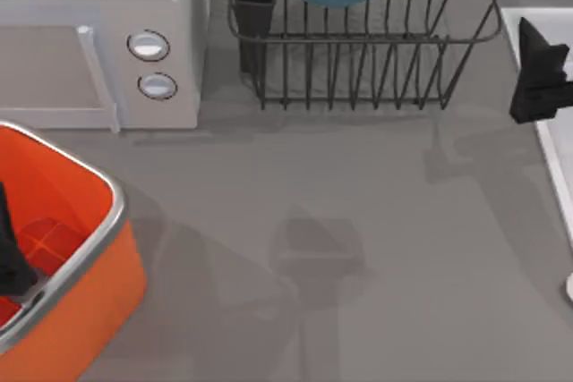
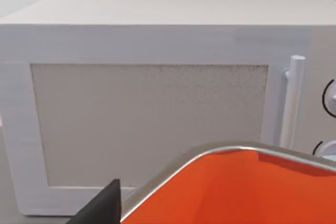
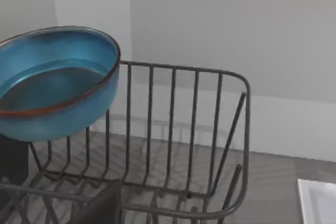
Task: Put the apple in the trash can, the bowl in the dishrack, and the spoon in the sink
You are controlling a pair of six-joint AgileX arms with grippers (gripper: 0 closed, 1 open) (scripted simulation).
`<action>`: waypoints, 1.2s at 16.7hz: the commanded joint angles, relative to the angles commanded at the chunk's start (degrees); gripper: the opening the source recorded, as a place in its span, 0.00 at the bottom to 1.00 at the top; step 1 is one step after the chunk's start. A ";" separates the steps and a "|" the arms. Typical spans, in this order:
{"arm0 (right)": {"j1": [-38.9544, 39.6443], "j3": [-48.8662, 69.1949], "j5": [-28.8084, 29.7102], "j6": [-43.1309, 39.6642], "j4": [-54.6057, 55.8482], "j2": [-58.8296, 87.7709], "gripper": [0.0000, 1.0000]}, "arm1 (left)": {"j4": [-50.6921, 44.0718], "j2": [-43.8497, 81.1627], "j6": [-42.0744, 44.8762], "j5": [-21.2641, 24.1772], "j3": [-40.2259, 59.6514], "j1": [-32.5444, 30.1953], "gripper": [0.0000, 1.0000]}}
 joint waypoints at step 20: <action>-19.26 -30.56 -9.02 -1.17 -23.19 -60.08 1.00 | 0.00 0.00 0.00 0.00 0.00 0.00 1.00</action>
